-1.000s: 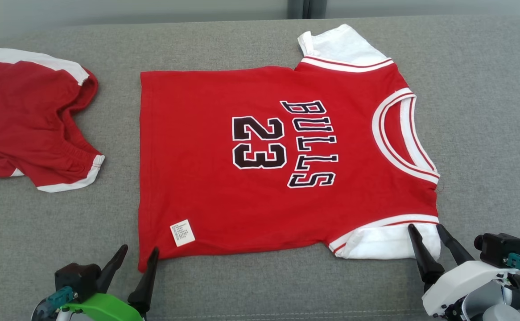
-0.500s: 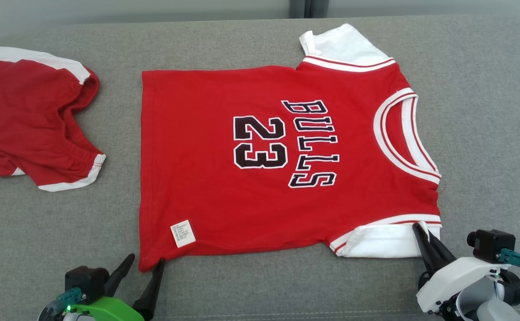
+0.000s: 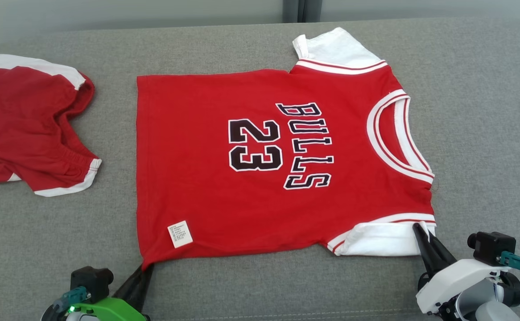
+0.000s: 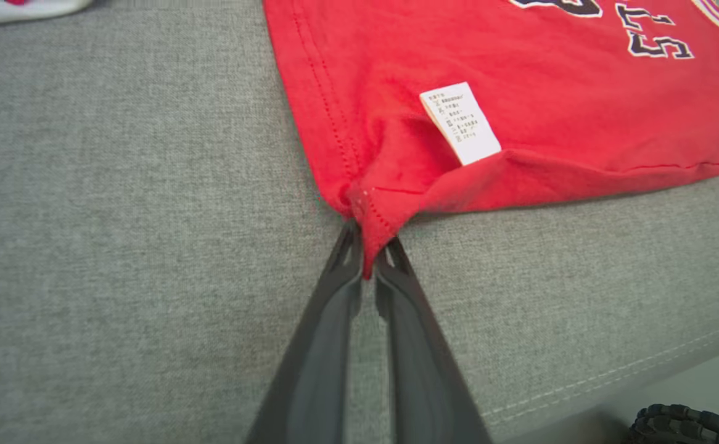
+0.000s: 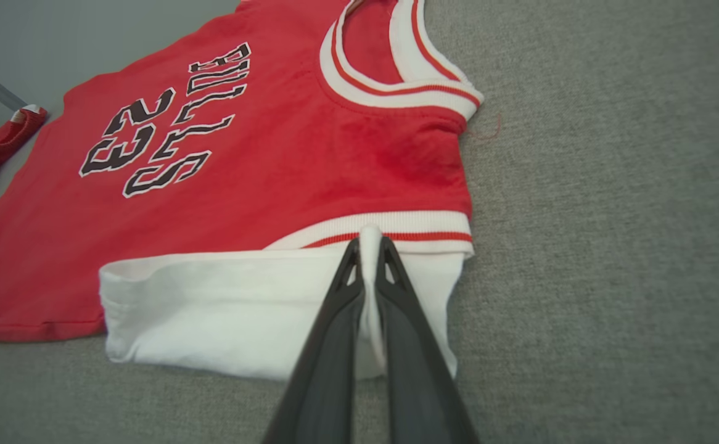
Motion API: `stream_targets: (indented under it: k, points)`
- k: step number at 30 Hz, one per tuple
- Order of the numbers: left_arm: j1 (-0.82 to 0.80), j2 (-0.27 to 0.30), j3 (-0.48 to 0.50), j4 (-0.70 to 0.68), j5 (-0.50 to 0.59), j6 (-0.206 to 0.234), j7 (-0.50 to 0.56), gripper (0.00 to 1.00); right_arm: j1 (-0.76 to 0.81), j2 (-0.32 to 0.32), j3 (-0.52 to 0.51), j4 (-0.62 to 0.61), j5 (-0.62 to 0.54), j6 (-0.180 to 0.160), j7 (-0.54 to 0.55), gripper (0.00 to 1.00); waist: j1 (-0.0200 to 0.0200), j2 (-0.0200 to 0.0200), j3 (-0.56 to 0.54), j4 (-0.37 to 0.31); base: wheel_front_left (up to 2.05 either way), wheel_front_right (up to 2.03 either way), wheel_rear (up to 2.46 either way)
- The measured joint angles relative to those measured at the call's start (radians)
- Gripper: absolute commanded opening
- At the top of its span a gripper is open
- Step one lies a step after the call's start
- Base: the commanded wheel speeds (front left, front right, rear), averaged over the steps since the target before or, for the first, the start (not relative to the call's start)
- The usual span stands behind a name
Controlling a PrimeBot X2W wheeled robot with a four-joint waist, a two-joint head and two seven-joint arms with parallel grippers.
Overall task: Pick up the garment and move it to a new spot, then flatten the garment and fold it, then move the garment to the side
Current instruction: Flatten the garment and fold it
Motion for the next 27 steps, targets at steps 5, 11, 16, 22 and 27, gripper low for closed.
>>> stream_targets:
  k: [5,11,16,22,27]
  points:
    - [-0.003,0.0,0.002,0.002,0.002,0.0,-0.002,0.0,-0.005,0.0,-0.005,-0.002,-0.004,0.002,-0.024,0.0,0.0,0.0,-0.002,-0.001,0.0,0.0,0.0]
    - [-0.023,0.0,0.026,-0.006,0.008,0.0,-0.035,0.0,-0.014,-0.01,-0.019,-0.024,-0.022,0.001,-0.071,0.0,0.0,0.0,-0.007,-0.001,0.0,0.0,0.0]
    - [-0.031,0.0,0.035,-0.023,0.013,0.0,-0.058,0.0,-0.02,-0.021,-0.027,-0.049,-0.045,0.001,-0.09,0.0,0.0,0.0,-0.009,-0.001,0.0,0.0,0.0]
    - [-0.05,0.0,0.051,-0.043,0.017,0.0,-0.072,0.0,-0.045,-0.026,-0.035,-0.077,-0.064,0.001,-0.101,0.0,0.0,0.0,-0.009,-0.004,0.0,0.0,0.0]
    - [-0.076,0.012,0.049,-0.066,0.032,-0.001,-0.062,0.0,-0.087,-0.03,-0.036,-0.093,-0.073,0.008,-0.102,0.0,0.0,0.0,0.007,-0.007,0.0,0.0,0.0]
